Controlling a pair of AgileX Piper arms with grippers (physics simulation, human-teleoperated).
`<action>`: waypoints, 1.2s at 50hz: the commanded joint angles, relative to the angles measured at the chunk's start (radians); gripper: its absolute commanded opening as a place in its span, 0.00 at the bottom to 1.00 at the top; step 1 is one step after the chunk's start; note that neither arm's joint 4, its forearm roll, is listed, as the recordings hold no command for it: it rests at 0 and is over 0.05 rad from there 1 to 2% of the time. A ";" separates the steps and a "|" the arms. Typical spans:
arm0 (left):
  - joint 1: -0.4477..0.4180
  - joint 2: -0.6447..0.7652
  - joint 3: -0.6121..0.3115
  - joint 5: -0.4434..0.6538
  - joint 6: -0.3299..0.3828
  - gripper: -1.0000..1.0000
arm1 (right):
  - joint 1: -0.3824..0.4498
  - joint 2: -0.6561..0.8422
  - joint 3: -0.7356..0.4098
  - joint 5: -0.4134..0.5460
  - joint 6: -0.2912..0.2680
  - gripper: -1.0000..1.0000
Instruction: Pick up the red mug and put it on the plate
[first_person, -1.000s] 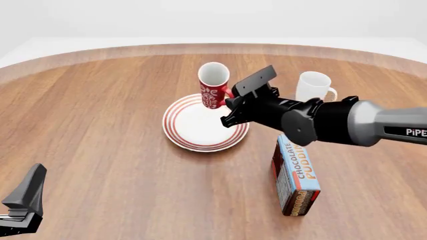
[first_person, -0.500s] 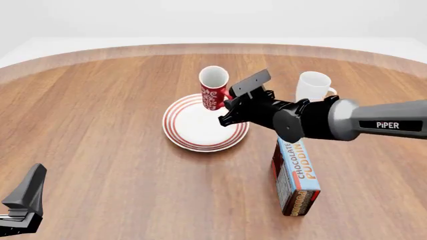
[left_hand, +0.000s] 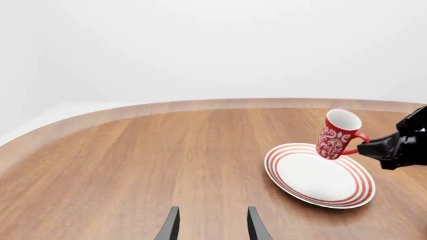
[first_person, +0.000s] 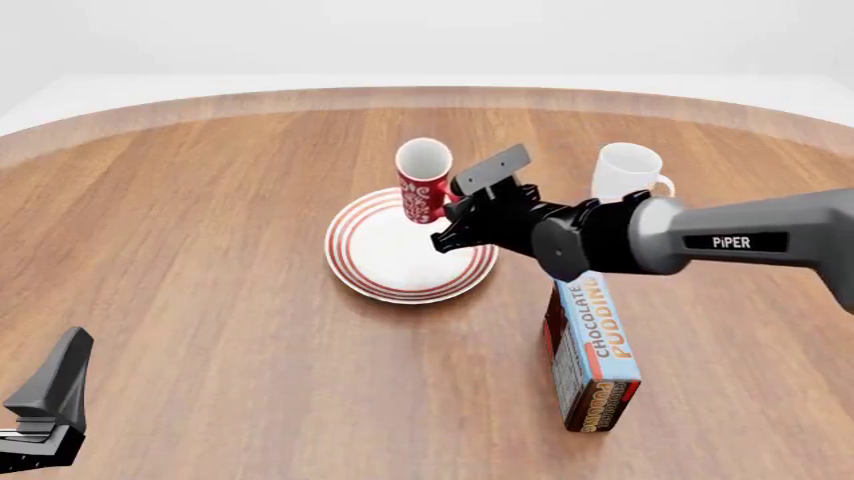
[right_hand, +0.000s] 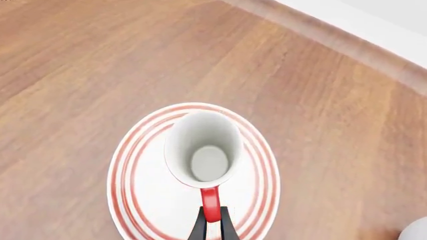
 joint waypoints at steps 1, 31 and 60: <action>0.000 0.000 0.000 0.000 0.000 1.00 | 0.003 0.030 -0.020 -0.008 0.015 0.00; 0.000 0.000 0.000 0.000 0.000 1.00 | 0.005 0.110 -0.057 -0.025 0.029 0.00; 0.000 0.000 0.000 0.000 0.000 1.00 | 0.014 0.159 -0.081 -0.030 0.024 0.00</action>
